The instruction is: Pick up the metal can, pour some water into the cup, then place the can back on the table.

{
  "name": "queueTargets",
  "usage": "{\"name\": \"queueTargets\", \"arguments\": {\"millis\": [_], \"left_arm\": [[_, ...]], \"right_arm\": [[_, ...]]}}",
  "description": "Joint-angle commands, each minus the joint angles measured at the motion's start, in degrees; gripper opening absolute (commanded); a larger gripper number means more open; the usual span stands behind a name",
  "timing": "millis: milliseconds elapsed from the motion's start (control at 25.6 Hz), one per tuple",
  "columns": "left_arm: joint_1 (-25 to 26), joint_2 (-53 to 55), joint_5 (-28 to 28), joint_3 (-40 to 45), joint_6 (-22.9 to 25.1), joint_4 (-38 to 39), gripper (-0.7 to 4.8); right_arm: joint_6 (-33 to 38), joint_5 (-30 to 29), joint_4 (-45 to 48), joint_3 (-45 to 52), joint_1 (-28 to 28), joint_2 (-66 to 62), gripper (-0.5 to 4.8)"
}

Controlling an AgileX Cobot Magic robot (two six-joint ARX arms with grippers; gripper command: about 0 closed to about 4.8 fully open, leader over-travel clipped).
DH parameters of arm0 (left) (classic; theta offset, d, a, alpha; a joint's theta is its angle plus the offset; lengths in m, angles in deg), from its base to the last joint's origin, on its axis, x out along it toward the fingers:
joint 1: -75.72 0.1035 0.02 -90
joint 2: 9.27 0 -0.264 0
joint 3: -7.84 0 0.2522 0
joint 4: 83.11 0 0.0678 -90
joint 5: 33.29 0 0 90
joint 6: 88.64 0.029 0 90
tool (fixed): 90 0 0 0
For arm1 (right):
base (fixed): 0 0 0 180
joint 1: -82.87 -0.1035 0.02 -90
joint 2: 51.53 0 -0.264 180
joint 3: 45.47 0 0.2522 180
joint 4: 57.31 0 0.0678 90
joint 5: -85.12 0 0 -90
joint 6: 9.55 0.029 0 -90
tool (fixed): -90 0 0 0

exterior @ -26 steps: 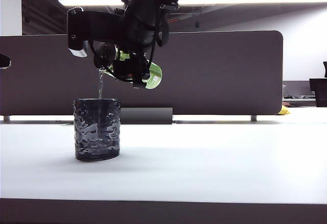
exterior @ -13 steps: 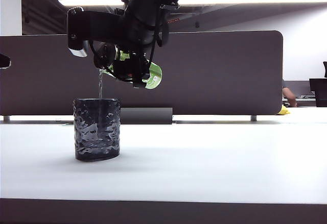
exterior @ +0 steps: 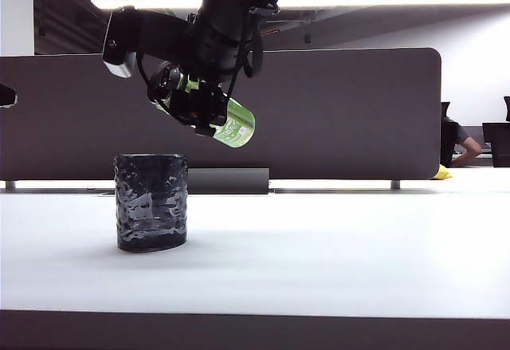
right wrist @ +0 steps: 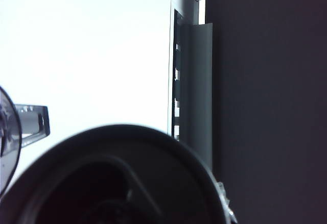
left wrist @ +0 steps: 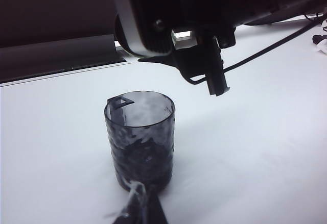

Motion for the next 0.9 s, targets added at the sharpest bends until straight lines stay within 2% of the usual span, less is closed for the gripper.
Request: {"name": "queueTargets", "arguments": {"millis": [39,234,429,663,897], "left_arm": [[0.0,0.0,0.0,-0.1,0.0,-0.8,-0.05],[0.0,0.0,0.0,-0.1,0.0,-0.8,-0.05],[0.0,0.0,0.0,-0.1,0.0,-0.8,-0.05],[0.0,0.0,0.0,-0.1,0.0,-0.8,-0.05],[0.0,0.0,0.0,-0.1,0.0,-0.8,-0.05]], "right_arm": [[5.0,0.5,1.9,-0.6,-0.1,0.6,2.91],[11.1,1.7,1.1,-0.6,-0.1,0.6,2.91],[21.3,1.2,1.1,-0.6,0.0,0.6,2.90],[30.2,3.3,1.7,-0.6,0.1,0.7,2.73],[35.4,3.2,2.3,-0.6,0.5,1.0,2.73]]}}
